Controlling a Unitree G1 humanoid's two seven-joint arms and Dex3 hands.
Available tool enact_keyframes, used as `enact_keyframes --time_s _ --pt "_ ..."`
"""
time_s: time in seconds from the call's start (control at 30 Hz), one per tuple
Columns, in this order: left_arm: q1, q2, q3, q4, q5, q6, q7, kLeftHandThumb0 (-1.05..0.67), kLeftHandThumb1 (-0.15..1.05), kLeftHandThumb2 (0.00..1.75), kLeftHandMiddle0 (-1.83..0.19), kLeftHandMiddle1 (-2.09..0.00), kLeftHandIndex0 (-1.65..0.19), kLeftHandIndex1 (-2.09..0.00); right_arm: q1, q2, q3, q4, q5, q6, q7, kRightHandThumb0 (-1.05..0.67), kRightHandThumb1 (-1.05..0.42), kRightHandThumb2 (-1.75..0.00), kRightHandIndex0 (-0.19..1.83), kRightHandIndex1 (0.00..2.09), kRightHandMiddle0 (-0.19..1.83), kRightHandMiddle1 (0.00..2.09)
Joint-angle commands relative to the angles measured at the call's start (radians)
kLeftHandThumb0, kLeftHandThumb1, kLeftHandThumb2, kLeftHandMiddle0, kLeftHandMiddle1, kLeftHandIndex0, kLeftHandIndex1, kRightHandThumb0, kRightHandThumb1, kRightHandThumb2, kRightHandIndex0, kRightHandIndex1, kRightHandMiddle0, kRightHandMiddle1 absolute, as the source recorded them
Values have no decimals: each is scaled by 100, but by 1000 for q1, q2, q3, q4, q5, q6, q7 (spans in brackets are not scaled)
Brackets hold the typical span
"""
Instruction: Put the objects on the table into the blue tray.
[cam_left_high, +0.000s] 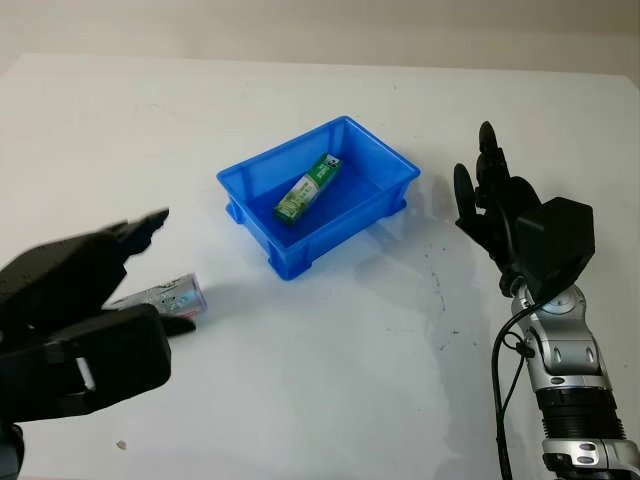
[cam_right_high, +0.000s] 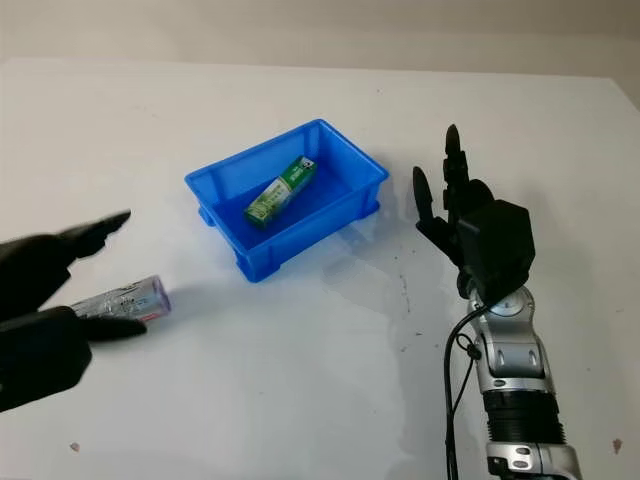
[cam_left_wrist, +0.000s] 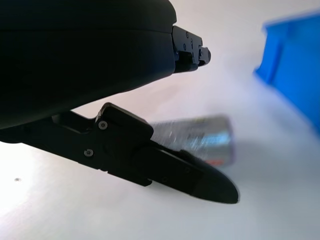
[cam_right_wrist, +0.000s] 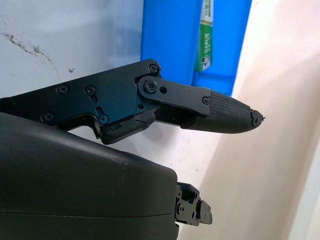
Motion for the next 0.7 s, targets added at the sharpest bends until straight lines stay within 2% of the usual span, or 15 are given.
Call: enact_keyframes --time_s 0.0,0.1,0.2,0.23,0.27,0.3,0.37,0.43,0.53,0.67 --pt "-16 15 -44 37 49 -8 -22 -68 91 3 -16 -7 -8 -7 -11 -3 -5 -1 2 -18 6 -81 -105 -66 -19 0 -19 0" --pt "-24 -15 -77 121 81 -73 13 -60 88 3 -22 -9 -15 -11 -14 -6 -6 8 1 -28 13 -81 -105 -68 -19 0 -19 0" --pt "-45 -35 -110 204 108 -146 39 -58 91 5 -32 -16 -28 -18 -14 -2 -11 11 8 -36 17 -80 -105 -68 -19 0 -19 0" --pt "-56 -46 -119 230 116 -165 48 -58 94 5 -19 -64 -24 -44 -13 -1 -11 10 9 -35 18 -80 -105 -68 -19 0 -19 0" --pt "-75 -59 -135 258 133 -179 54 -56 98 8 -10 -142 -13 -106 -12 0 -13 7 10 -33 18 -81 -105 -68 -19 0 -19 0" --pt "-92 -71 -151 280 156 -193 62 -54 101 12 -22 -175 -8 -140 -11 0 -13 6 10 -34 18 -81 -105 -67 -19 0 -19 0" --pt "-116 -93 -171 311 200 -222 82 -51 104 27 -45 -202 -1 -190 -9 -1 -13 5 6 -32 14 -81 -105 -67 -19 0 -19 0" --pt "-124 -117 -171 325 231 -250 111 -50 105 38 -48 -208 0 -204 -8 -1 -14 5 5 -32 12 -81 -105 -67 -19 0 -19 0" --pt "-126 -158 -147 327 239 -282 151 -51 105 48 -52 -209 -4 -209 -6 2 -15 4 9 -30 13 -81 -105 -66 -19 0 -19 0" --pt "-121 -221 -98 316 222 -329 245 -50 105 56 -83 -209 -13 -209 -3 3 -13 -4 6 -21 9 -81 -105 -65 -19 0 -19 0"
